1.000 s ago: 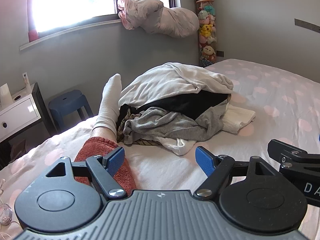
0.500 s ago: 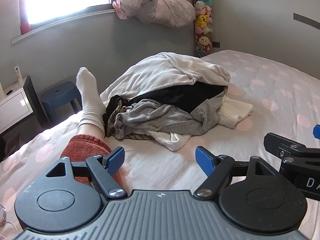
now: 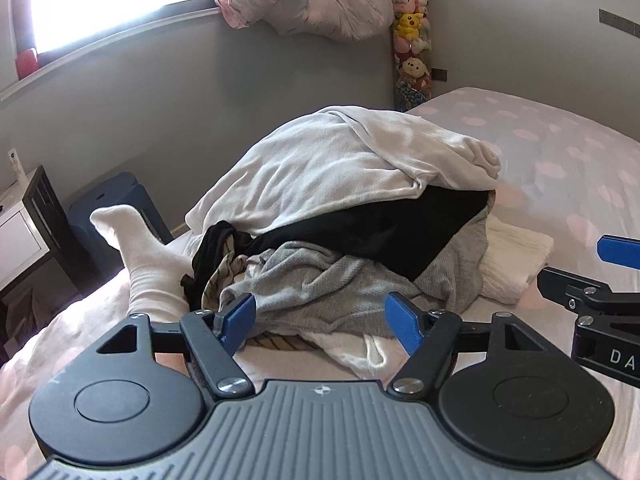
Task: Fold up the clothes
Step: 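Reach both tools to the white shirt and close the right gripper on it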
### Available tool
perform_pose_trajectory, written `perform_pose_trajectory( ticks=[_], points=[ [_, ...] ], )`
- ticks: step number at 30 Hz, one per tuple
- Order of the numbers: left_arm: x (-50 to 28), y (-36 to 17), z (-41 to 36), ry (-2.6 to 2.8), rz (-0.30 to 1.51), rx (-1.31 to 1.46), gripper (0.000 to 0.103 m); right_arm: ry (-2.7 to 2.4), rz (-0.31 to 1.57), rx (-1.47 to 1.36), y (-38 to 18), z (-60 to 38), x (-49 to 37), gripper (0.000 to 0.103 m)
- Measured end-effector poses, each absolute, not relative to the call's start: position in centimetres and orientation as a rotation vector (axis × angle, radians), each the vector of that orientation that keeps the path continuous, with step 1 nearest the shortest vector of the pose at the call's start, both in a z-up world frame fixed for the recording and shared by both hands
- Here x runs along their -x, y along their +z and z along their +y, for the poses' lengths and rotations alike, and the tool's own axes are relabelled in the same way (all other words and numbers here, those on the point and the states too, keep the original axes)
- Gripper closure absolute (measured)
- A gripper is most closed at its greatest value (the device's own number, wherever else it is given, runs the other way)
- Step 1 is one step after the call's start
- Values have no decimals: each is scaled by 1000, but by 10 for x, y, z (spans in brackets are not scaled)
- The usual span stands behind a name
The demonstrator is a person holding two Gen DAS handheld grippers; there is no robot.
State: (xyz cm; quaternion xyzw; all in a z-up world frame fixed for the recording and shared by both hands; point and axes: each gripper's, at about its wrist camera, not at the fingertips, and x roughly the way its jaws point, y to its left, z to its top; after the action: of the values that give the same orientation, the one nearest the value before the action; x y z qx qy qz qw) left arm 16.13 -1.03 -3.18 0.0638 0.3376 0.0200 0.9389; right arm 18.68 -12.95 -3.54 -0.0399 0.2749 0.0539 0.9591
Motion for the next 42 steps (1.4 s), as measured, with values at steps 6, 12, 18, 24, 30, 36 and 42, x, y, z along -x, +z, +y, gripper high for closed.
perform_pose_trajectory(
  ticks=[6,12,18,24,30,36,42],
  points=[
    [-194,-55,-4,96,703,-100,32,137,559,57,-42,-124,-260,35],
    [-199,-91,0,129,763,-96,32,160,534,49,-49,-105,-317,35],
    [-198,-95,1,140,753,-98,32,155,576,31,-60,-89,-359,43],
    [-198,-97,0,151,739,-108,32,103,570,102,-50,-81,-371,90],
    [-197,-99,0,162,725,-117,32,32,385,230,6,-90,-330,95],
    [-192,-97,-6,135,701,-122,32,-103,209,261,55,-118,-268,103],
    [-187,-94,-13,101,673,-134,32,-198,230,316,85,-163,-203,103]
  ],
)
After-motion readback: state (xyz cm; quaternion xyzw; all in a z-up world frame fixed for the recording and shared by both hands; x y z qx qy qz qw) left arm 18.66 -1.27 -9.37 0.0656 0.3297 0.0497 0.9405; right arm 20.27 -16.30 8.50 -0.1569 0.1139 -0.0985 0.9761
